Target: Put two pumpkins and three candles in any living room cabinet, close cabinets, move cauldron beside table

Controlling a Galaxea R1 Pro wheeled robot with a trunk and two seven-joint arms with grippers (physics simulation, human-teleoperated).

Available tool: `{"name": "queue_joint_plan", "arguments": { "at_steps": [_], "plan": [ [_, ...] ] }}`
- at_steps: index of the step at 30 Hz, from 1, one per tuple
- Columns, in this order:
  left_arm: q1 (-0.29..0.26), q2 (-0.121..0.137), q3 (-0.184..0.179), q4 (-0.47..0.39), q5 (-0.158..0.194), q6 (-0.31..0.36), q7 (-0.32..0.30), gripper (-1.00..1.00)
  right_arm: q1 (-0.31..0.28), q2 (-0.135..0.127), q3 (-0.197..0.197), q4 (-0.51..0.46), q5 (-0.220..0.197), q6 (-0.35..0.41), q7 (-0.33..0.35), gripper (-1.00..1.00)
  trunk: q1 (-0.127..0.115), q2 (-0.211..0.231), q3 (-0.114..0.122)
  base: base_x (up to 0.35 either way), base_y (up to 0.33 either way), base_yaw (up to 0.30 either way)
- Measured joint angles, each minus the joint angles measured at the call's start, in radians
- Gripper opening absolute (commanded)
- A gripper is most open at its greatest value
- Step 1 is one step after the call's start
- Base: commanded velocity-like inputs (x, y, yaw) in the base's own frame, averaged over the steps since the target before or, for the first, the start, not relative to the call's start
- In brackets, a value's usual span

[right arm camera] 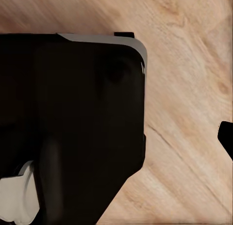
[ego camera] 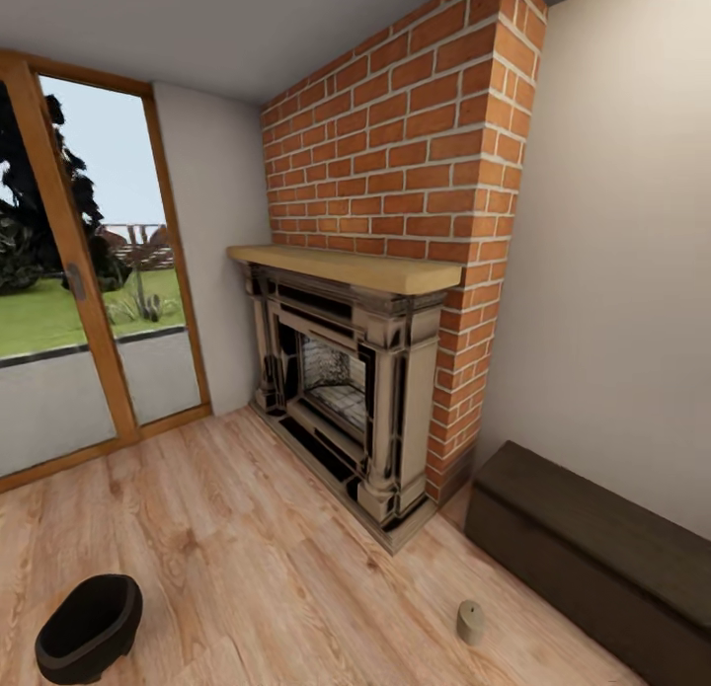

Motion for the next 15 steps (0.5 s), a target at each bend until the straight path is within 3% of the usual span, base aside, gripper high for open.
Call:
{"name": "queue_joint_plan", "arguments": {
  "at_steps": [5, 15],
  "plan": [
    [0.000, 0.000, 0.000, -0.001, 0.000, 0.000, -0.003, 1.00, -0.001, 0.000, 0.000, 0.000, 0.000, 0.000, 0.000, 1.00, 0.000, 0.000, 0.000, -0.115, -0.079, -0.258],
    [0.000, 0.000, -0.001, -0.003, -0.001, 0.003, -0.006, 1.00, -0.001, 0.000, 0.000, -0.001, 0.000, 0.000, 0.000, 1.00, 0.000, 0.000, 0.000, -0.011, -0.007, -0.258]
  ]
}}
